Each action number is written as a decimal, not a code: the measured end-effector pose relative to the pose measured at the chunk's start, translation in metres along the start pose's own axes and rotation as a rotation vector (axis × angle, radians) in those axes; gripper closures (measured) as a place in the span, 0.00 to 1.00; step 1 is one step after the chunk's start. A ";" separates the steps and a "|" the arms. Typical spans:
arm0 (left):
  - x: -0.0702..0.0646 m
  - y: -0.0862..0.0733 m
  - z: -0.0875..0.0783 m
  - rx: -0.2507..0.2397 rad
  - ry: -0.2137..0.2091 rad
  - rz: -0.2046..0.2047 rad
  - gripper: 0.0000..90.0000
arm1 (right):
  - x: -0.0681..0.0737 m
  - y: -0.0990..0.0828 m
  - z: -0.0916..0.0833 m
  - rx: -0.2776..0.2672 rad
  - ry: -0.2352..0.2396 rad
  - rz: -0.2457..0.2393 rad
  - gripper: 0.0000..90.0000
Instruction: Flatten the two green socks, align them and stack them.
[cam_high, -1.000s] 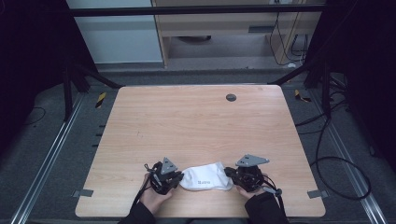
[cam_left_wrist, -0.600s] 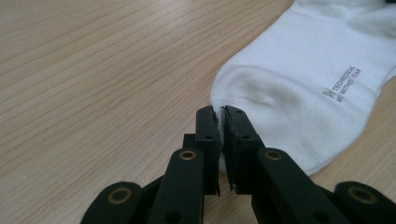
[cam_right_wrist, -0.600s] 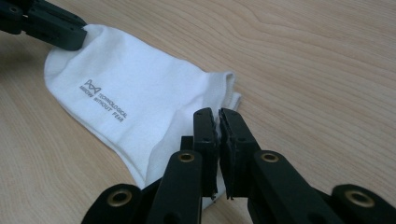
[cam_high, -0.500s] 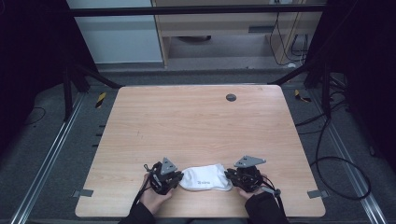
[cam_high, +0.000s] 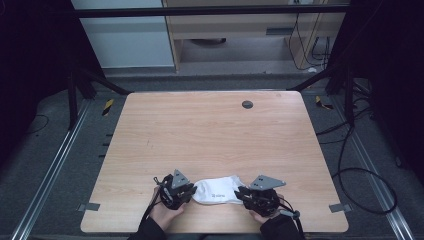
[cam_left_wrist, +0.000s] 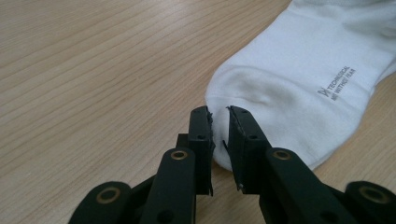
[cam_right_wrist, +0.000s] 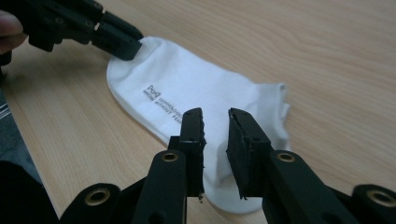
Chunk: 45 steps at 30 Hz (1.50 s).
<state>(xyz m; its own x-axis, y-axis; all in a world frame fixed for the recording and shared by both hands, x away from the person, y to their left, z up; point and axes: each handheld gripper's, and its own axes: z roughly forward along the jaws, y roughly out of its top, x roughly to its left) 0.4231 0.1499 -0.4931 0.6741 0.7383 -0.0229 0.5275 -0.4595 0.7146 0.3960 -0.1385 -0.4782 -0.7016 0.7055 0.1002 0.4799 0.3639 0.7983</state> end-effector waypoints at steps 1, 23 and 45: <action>0.000 0.000 0.000 -0.001 0.000 -0.001 0.87 | 0.002 -0.001 0.003 0.010 0.008 0.001 0.84; 0.000 -0.001 0.001 0.002 0.004 -0.007 0.87 | 0.008 -0.006 0.021 0.063 0.019 -0.029 0.99; -0.001 -0.001 0.002 0.002 0.007 -0.010 0.87 | -0.008 -0.005 0.003 0.000 0.032 0.045 1.00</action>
<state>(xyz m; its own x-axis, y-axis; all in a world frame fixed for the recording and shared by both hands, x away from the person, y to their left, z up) 0.4229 0.1493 -0.4953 0.6656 0.7459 -0.0252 0.5352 -0.4536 0.7127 0.4005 -0.1440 -0.4849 -0.6957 0.7015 0.1546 0.5113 0.3324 0.7925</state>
